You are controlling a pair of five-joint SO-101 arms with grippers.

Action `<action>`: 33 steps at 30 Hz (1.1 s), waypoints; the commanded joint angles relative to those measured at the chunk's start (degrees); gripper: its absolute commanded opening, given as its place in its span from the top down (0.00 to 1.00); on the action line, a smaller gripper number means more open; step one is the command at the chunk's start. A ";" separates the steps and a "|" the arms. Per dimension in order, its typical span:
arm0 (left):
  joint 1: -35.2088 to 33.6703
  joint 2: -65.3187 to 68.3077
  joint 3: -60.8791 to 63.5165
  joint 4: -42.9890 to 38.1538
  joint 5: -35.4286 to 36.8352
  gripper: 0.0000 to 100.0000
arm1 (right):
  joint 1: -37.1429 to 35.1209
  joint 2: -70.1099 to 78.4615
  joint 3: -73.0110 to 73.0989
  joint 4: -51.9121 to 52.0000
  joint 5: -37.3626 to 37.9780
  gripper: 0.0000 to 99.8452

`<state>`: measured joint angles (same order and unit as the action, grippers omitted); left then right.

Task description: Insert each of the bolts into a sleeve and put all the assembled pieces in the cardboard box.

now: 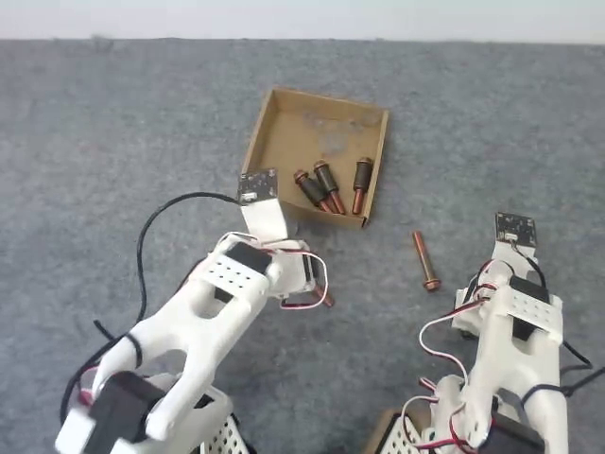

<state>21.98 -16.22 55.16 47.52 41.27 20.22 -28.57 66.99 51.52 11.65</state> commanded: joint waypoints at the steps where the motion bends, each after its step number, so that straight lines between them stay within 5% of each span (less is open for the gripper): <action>1: 2.29 0.62 -3.21 0.79 0.62 0.85 | -0.92 0.04 -2.73 -0.66 -0.35 0.99; 22: -0.44 12.92 -11.03 0.97 1.58 0.86 | -0.92 0.04 -2.73 -0.66 -0.26 0.99; 25: -0.26 12.92 -11.03 0.79 -1.41 0.99 | -0.84 0.04 -2.73 -0.66 -0.26 0.99; 33: -0.62 12.84 -11.12 4.31 -9.14 0.99 | -0.66 0.04 -2.73 -0.66 -0.26 0.99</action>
<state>21.98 -2.86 46.37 49.27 38.99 20.22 -28.57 66.99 51.52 11.65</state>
